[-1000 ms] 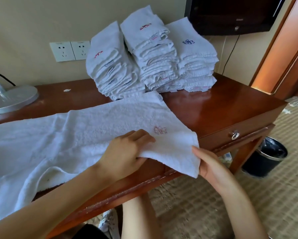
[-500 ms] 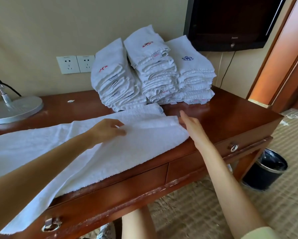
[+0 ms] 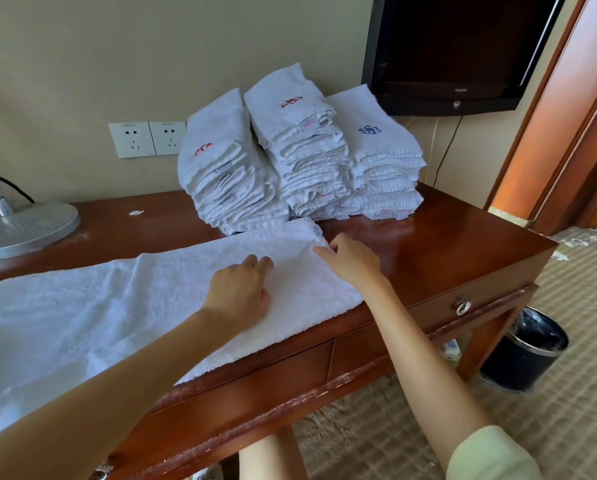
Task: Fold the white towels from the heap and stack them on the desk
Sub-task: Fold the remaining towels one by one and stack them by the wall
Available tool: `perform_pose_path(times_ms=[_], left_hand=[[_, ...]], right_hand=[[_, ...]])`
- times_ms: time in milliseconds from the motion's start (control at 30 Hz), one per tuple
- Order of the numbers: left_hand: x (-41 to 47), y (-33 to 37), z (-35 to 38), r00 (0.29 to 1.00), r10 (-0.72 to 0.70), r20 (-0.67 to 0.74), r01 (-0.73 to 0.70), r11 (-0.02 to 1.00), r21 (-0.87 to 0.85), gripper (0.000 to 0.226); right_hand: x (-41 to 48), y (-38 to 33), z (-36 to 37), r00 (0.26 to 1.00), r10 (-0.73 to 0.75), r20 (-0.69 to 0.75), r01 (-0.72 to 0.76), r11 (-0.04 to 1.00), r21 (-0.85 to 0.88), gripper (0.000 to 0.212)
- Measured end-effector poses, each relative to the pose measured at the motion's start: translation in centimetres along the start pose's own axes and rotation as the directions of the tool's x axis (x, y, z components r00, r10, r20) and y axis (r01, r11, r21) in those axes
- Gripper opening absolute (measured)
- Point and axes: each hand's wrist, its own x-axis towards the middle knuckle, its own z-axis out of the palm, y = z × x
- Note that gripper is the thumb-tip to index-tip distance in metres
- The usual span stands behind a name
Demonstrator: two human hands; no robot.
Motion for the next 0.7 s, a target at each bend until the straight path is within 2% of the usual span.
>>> perform_pose_path(times_ms=[100, 233, 300, 367, 433, 533, 600, 700], left_hand=[[0.0, 0.0, 0.2, 1.0, -0.003, -0.012, 0.003, 1.0, 0.031, 0.053], [0.0, -1.1, -0.1, 0.999, 0.03, -0.029, -0.029, 0.998, 0.052, 0.059], [0.1, -2.1, -0.1, 0.999, 0.018, -0.026, -0.02, 0.997, -0.073, 0.056], [0.3, -3.4, 0.2, 0.998, -0.069, -0.004, 0.067, 0.972, -0.226, 0.045], [0.5, -4.8, 0.4, 0.986, -0.164, 0.033, 0.165, 0.918, -0.36, 0.032], [0.5, -7.0, 0.4, 0.977, -0.196, 0.085, 0.21, 0.804, -0.556, 0.015], [0.3, -8.1, 0.1, 0.98, -0.174, 0.1, 0.2, 0.809, -0.552, 0.009], [0.0, -8.8, -0.3, 0.981, -0.147, 0.127, 0.188, 0.877, -0.442, 0.014]], right_hand=[[-0.1, 0.5, 0.4, 0.998, 0.022, -0.053, -0.02, 0.999, 0.037, 0.036], [-0.8, 2.4, 0.2, 0.991, 0.078, -0.112, -0.074, 0.997, 0.038, 0.031], [-0.9, 3.1, -0.1, 0.985, 0.113, -0.132, -0.11, 0.994, 0.028, 0.03], [-1.0, 3.3, -0.1, 0.979, 0.132, -0.154, -0.13, 0.991, 0.022, 0.029], [-0.9, 3.1, 0.0, 0.979, 0.12, -0.168, -0.126, 0.992, -0.028, 0.029], [-0.6, 2.7, 0.1, 0.979, 0.085, -0.183, -0.105, 0.989, -0.103, 0.029], [-0.6, 2.7, 0.0, 0.976, 0.054, -0.212, -0.085, 0.987, -0.137, 0.029], [-1.0, 2.1, 0.1, 0.957, -0.046, -0.288, -0.014, 0.979, -0.202, 0.031]])
